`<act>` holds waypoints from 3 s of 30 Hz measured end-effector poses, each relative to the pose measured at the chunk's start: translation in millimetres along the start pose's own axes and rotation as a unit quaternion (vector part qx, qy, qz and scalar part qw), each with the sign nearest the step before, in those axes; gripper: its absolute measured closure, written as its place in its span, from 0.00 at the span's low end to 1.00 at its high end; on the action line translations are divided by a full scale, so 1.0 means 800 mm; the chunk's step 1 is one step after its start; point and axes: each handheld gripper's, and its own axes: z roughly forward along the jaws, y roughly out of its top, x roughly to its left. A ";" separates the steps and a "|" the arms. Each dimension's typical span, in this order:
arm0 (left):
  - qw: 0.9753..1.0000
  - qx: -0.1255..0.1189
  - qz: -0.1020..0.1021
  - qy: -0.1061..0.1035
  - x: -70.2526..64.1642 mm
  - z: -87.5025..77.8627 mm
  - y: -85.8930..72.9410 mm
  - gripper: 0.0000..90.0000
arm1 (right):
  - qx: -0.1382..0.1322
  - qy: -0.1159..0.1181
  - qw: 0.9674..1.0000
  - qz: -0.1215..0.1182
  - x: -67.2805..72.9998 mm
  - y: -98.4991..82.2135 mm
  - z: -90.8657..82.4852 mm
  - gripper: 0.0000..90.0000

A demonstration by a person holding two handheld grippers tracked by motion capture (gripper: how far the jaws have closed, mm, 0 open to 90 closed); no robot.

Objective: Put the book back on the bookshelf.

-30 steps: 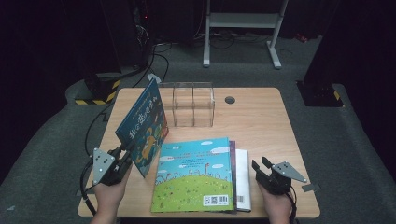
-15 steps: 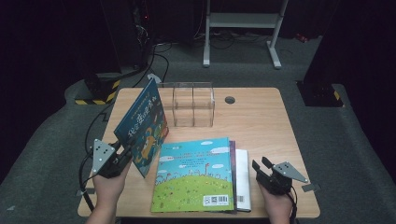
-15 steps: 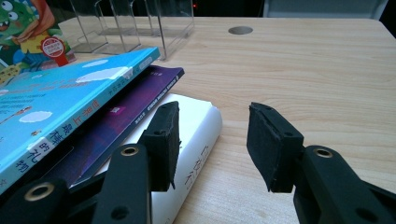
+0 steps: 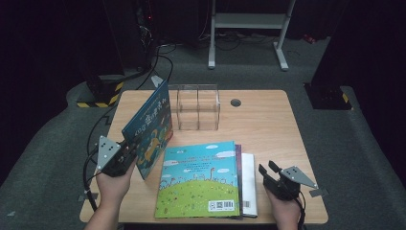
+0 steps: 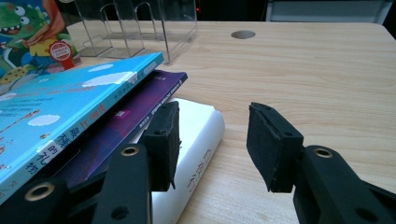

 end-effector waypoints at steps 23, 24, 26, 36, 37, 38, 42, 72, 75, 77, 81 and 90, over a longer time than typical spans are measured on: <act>0.999 -0.029 -0.026 0.013 0.029 0.030 0.051 0.92 | -0.007 -0.005 1.000 0.005 -0.004 0.003 -0.005 0.60; 0.999 -0.031 -0.025 0.015 0.030 0.034 0.053 0.92 | -0.007 -0.005 1.000 0.007 -0.004 0.003 -0.005 0.60; 0.999 -0.036 -0.027 0.017 0.030 0.041 0.057 0.92 | -0.008 -0.004 1.000 0.007 -0.004 0.003 -0.006 0.60; 0.998 -0.044 -0.032 0.037 0.037 0.082 0.065 0.92 | -0.012 -0.004 1.000 0.008 -0.007 0.003 -0.007 0.61; 0.998 -0.044 -0.032 0.041 0.038 0.092 0.065 0.92 | -0.013 -0.004 1.000 0.010 -0.007 0.003 -0.008 0.61; 0.998 -0.044 -0.032 0.043 0.039 0.096 0.064 0.92 | -0.012 -0.004 1.000 0.010 -0.008 0.003 -0.008 0.61; 0.997 -0.041 -0.036 0.051 0.043 0.112 0.063 0.92 | -0.012 -0.006 1.000 0.013 -0.009 0.003 -0.009 0.61; 0.995 -0.045 -0.046 0.074 0.036 0.179 0.043 0.92 | -0.014 -0.004 1.000 0.016 -0.013 0.001 -0.009 0.62; 0.995 -0.046 -0.045 0.078 0.036 0.181 0.041 0.92 | -0.015 -0.004 1.000 0.015 -0.014 0.002 -0.009 0.62; 0.995 -0.047 -0.043 0.079 0.035 0.182 0.041 0.92 | -0.016 -0.004 1.000 0.015 -0.014 0.002 -0.009 0.62; 0.994 -0.049 -0.051 0.080 0.036 0.182 0.037 0.92 | -0.016 -0.003 1.000 0.017 -0.014 0.002 -0.009 0.62; 0.993 -0.053 -0.056 0.085 0.037 0.182 0.028 0.92 | -0.015 -0.002 1.000 0.015 -0.012 0.002 -0.009 0.62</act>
